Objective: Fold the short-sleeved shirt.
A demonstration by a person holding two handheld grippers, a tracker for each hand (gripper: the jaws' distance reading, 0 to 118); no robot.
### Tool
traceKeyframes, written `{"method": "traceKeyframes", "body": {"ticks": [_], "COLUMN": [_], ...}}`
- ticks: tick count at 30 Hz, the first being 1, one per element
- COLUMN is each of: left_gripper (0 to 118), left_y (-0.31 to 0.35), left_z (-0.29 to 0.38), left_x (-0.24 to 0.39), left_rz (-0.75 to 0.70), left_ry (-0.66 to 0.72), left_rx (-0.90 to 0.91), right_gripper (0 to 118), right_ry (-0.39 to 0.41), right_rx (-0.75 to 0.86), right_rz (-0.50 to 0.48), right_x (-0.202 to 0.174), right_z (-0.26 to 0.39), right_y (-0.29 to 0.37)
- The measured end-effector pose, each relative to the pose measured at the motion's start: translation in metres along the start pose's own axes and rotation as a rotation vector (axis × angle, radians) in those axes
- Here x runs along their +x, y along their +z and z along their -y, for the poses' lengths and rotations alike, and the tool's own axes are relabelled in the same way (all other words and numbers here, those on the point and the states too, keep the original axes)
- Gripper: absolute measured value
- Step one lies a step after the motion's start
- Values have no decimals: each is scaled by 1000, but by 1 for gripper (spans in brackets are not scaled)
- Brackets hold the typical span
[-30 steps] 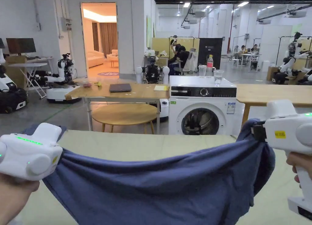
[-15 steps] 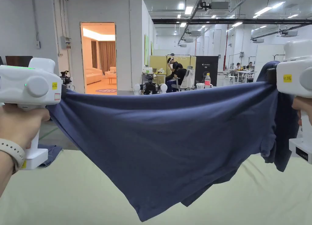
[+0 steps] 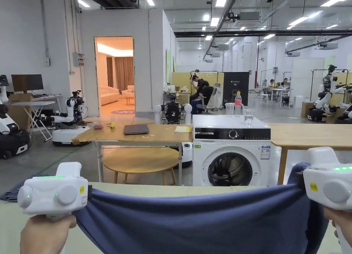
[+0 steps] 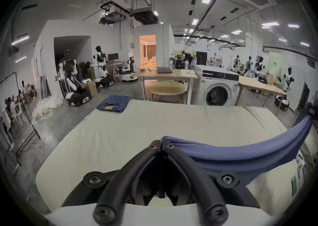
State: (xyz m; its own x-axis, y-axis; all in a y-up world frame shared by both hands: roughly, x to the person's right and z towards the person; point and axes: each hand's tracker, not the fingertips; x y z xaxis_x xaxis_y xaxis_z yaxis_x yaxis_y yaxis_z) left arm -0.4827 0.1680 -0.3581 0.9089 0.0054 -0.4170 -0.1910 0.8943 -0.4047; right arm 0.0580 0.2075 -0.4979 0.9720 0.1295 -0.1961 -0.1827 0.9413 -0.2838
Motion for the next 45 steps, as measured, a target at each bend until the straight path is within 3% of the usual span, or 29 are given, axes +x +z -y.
{"method": "traceKeyframes", "body": {"ticks": [9,13,17,21,22,23,24,25,26,27,32,34,35,36,37,38,39,40,42,45], "left_gripper": [0,0,0,0,0,3,27,52,76,95,96,95,95,79,44,2,0,0,0,0], "left_y": [95,118,143,145,145,147,153,161,168,178,221,234,235,235,235,238,239,239,234,232], "left_z": [74,167,255,317,325,327,323,313,304,291,224,209,206,206,207,209,210,212,216,223], "left_x": [-10,-28,-33,-32,-32,-33,-30,-25,-19,-8,59,80,86,91,93,95,97,95,79,51], "left_rz": [75,71,87,69,49,57,45,31,41,58,122,151,183,223,230,195,139,121,255,139], "left_ry": [-52,-40,-16,24,34,38,44,40,31,19,-35,-17,-17,-35,-70,-93,-138,-158,-118,-108], "left_rx": [-54,-135,-201,-319,-313,-296,-285,-247,-203,-150,75,107,97,48,51,67,72,58,-42,11], "right_gripper": [5,5,5,10,19,39,77,100,107,107,107,102,85,29,0,0,0,0,0,0], "right_ry": [-34,-85,-85,-101,-94,-90,-89,-94,-88,-86,-106,-114,-120,-148,-166,-151,-137,-122,-134,-134], "right_rx": [-3,-113,-249,-375,-384,-384,-381,-353,-286,-222,27,47,43,39,49,47,82,78,61,62], "right_rz": [-22,-52,-42,-27,-13,-7,-14,-25,-37,-49,-147,-132,-135,-171,-198,-173,-89,-136,-167,-163], "right_x": [13,18,15,14,14,13,15,11,4,-4,-63,-86,-91,-96,-98,-102,-105,-104,-102,-98], "right_z": [87,180,277,347,354,355,350,338,323,307,220,202,198,196,195,194,191,193,187,189], "right_y": [87,129,161,171,171,172,173,179,187,193,222,232,234,236,238,238,242,242,243,242]}}
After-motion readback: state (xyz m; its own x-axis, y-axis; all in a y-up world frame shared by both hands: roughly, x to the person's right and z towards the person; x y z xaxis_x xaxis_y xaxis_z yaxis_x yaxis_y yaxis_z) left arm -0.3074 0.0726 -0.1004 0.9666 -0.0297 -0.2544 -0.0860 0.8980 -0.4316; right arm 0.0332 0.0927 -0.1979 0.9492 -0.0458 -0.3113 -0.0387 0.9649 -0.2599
